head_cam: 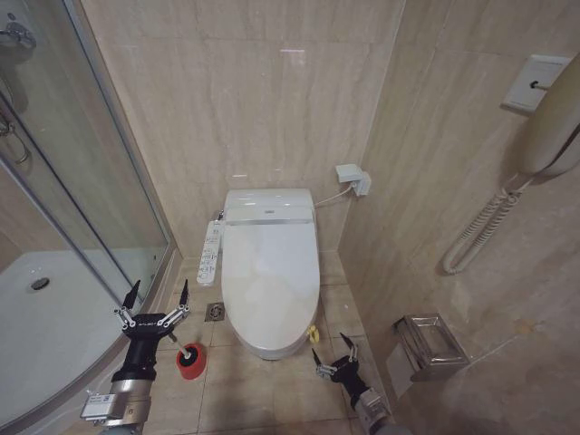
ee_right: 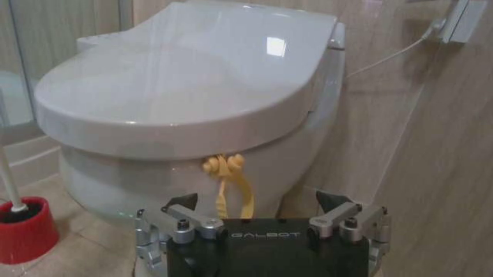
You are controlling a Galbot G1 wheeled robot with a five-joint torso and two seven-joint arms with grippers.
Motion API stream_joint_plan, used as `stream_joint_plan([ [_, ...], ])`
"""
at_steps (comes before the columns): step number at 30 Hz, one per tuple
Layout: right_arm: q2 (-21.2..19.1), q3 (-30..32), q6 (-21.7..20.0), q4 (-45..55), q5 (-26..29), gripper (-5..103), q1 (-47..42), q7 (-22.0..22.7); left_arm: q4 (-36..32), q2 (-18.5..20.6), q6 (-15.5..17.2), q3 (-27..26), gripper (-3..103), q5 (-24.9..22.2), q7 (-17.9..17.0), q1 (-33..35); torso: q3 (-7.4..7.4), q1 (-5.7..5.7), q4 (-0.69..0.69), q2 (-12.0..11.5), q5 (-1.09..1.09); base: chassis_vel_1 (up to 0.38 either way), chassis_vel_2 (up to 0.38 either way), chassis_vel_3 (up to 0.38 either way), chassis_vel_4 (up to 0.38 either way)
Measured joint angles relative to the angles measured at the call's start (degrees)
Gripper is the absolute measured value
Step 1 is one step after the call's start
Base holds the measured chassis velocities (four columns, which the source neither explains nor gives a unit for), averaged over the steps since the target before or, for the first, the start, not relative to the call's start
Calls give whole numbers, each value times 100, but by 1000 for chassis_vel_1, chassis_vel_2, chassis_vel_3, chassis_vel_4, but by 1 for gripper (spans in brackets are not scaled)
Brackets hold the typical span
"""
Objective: Open the toilet lid, clean the toilet bowl with a toilet brush, close the toilet lid, and flush.
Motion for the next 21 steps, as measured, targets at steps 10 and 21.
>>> stream_joint_plan([
  [10, 31, -212, 36, -366, -1, 100, 335, 46, 0, 0, 0, 0, 100, 0, 0, 0, 0, 0, 0, 0, -1, 0, 0, 0, 0],
  [21, 246, -417, 139, -990, -31, 100, 878, 83, 0, 0, 0, 0, 100, 0, 0, 0, 0, 0, 1, 0, -1, 0, 0, 0, 0],
])
